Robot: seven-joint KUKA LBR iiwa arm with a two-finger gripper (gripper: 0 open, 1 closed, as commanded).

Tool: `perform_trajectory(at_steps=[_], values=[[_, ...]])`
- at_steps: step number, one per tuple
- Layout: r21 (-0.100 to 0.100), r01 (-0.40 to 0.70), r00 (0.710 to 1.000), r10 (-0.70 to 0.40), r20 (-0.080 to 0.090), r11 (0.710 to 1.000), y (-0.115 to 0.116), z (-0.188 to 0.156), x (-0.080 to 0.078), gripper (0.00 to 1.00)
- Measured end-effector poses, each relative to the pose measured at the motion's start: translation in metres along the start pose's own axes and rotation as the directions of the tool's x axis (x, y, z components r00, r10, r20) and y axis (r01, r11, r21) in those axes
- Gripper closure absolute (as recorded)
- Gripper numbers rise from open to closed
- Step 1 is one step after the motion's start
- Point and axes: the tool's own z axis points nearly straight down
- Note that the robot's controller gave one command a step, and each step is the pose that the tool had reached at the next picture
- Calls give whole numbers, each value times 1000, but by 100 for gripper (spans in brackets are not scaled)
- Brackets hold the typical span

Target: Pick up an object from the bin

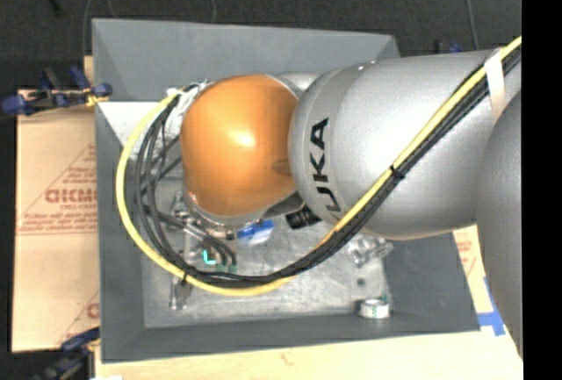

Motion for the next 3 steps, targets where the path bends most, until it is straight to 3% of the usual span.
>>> perform_trajectory(at_steps=[1,2,3], values=[[-6,-278,960,278,9,960,-26,154,-158,0],[-12,-339,941,339,18,941,-110,160,-127,0],[-4,-429,903,429,11,904,-166,133,-122,0]])
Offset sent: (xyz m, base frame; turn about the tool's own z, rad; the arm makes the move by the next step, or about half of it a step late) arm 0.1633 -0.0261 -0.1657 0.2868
